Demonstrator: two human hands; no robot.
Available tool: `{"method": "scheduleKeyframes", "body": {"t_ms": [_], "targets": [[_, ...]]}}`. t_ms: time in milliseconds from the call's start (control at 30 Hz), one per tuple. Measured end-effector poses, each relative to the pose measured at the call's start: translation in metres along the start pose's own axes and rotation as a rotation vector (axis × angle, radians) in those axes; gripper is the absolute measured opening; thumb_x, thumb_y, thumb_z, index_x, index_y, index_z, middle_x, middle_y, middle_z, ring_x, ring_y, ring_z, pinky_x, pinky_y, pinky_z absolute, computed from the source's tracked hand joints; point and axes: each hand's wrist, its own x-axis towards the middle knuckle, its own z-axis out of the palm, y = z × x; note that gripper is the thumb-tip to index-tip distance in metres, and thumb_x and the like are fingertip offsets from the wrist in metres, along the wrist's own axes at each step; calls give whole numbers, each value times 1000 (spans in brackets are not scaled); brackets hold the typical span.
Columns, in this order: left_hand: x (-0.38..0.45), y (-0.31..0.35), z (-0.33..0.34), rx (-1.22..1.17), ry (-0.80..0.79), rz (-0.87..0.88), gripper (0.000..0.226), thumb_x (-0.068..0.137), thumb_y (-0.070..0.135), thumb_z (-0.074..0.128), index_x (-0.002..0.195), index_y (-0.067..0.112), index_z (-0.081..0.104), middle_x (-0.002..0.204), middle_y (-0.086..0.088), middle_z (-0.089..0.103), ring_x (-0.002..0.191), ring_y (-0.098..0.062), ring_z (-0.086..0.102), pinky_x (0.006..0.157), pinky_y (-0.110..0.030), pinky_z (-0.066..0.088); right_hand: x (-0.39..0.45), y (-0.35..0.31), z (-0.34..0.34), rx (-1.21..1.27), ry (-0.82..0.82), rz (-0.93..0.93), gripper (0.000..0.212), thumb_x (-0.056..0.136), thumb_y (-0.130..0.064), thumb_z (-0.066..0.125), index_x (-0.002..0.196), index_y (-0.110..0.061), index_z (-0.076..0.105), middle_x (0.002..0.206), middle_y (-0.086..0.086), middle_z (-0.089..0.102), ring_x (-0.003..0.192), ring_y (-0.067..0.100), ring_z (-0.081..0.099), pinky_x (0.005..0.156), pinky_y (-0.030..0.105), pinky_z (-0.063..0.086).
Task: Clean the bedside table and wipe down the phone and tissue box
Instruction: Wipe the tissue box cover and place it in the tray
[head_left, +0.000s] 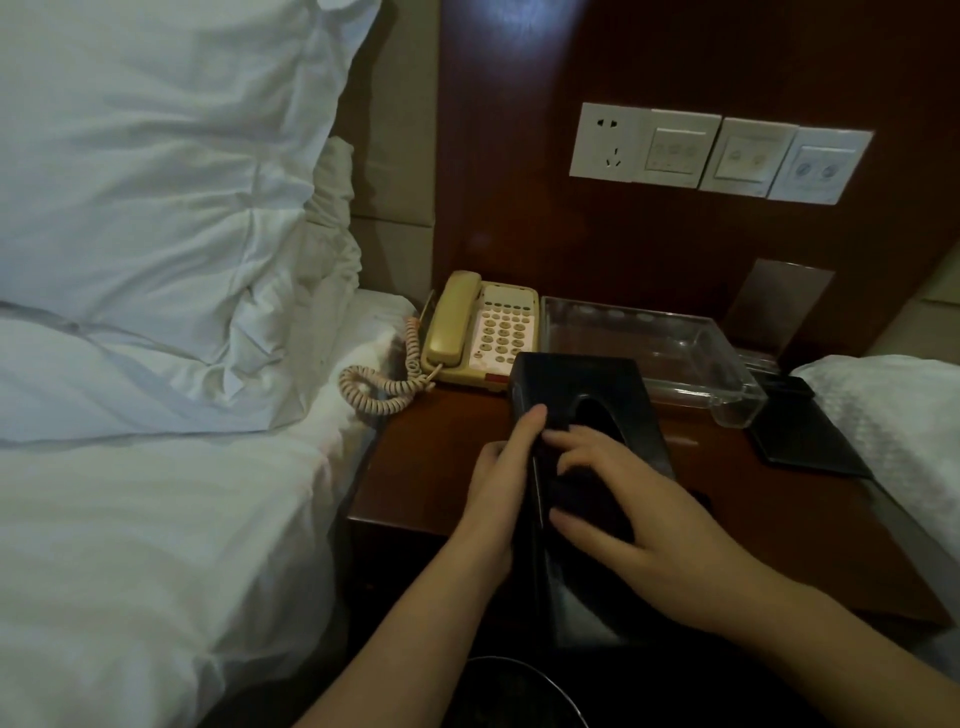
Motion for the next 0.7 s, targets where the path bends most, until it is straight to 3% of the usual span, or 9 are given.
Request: {"method": "scheduleKeyframes", "body": {"t_ms": [167, 267, 333, 433, 567, 700], "targets": [[-5, 1, 5, -15, 9, 45, 61, 79, 58, 77, 120, 14, 64, 114, -10, 73, 102, -25, 72, 92, -40, 57, -26, -3, 1, -54, -166, -65, 27, 86, -60, 53, 111, -50, 48, 146, -49, 17, 140, -22, 4, 113, 10, 15], [-7, 3, 3, -24, -22, 10, 59, 77, 49, 81, 122, 16, 61, 115, -10, 71, 102, -26, 71, 85, -39, 58, -16, -3, 2, -48, -86, -38, 27, 85, -63, 49, 110, -51, 47, 146, -46, 22, 138, -22, 12, 115, 16, 24], [-7, 7, 2, -11, -30, -17, 61, 75, 51, 82, 122, 18, 61, 116, -9, 71, 103, -26, 71, 89, -42, 57, -9, -3, 5, -38, 16, -16, 32, 85, -67, 45, 111, -50, 47, 146, -43, 24, 136, -22, 18, 111, 16, 31], [-8, 8, 2, -30, -17, -5, 57, 79, 50, 79, 121, 17, 62, 114, -9, 73, 102, -25, 71, 84, -39, 57, -15, -11, 11, -65, 51, -2, 32, 84, -67, 45, 112, -50, 46, 146, -44, 22, 138, -23, 9, 111, 11, 22], [-8, 4, 4, -53, -9, 3, 55, 80, 48, 78, 121, 15, 61, 115, -10, 72, 102, -25, 72, 83, -36, 57, -44, -20, 17, -68, -144, -32, 22, 85, -63, 47, 105, -54, 43, 144, -49, 17, 139, -23, -1, 111, 7, 8], [-5, 2, 5, -77, -27, -5, 59, 77, 47, 82, 121, 14, 62, 112, -11, 74, 99, -26, 74, 80, -38, 60, -30, -15, 15, -84, -16, -17, 26, 86, -61, 47, 109, -49, 46, 144, -47, 19, 139, -22, 7, 114, 12, 17]]}}
